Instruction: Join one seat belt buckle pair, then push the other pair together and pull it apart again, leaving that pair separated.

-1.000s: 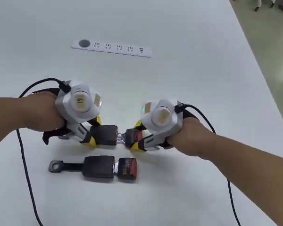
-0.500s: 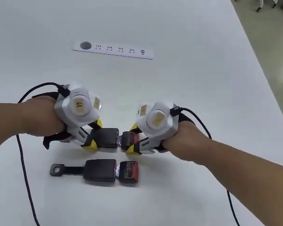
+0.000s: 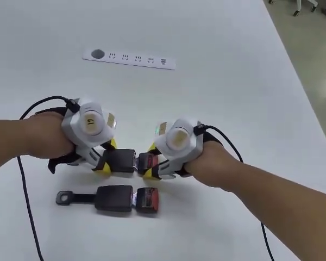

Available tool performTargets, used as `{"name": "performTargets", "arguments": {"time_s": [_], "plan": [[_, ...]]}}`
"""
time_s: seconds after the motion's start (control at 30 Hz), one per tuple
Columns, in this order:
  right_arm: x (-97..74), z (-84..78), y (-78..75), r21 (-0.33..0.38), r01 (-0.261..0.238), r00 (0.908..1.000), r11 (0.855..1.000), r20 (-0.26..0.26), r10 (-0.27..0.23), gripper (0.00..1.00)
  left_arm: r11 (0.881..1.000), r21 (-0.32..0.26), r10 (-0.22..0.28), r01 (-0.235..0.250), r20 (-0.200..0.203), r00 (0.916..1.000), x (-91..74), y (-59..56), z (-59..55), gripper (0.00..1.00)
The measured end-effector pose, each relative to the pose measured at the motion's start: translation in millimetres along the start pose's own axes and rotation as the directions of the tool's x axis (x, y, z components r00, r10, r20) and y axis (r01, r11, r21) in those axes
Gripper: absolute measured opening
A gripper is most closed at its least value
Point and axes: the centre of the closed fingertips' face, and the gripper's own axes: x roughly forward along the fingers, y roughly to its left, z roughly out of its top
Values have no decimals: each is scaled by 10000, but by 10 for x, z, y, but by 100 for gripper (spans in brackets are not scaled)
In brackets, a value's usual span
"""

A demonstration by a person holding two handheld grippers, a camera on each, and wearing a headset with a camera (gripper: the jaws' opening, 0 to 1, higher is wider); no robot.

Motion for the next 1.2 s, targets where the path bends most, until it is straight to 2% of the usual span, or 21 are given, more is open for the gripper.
{"name": "performTargets", "arguments": {"time_s": [0.23, 0.33, 0.5, 0.67, 0.8, 0.87, 1.2], "plan": [[64, -68, -44, -45, 25, 10000, 10000, -56, -25, 32, 10000, -38, 19, -19, -17, 10000, -6, -8, 4, 32], [-43, -97, -24, -9, 48, 10000, 10000, -74, -49, 32, 10000, -85, 26, -26, 16, 10000, -9, -4, 2, 32], [-76, -159, -43, 31, 50, 9996, 10000, 279, -51, 32, 9999, -109, 42, -41, 58, 10000, -12, 1, 3, 32], [-132, -196, -53, 11, -29, 9994, 10000, 346, 28, 33, 9999, -119, 45, -44, 72, 10000, -8, 12, -1, 32], [-169, -323, -89, 28, 45, 9997, 10000, 246, -45, 33, 9999, -136, 42, -42, 59, 10000, -15, 1, 12, 32], [-244, -358, -64, 89, 72, 9996, 9999, 266, -75, 33, 9999, -133, 37, -37, 40, 10000, -25, -11, 29, 32], [-524, -759, -61, 200, 178, 9998, 9996, 22, -179, 33, 9999, -145, 23, -22, 59, 10000, -20, 7, 9, 32]]}}
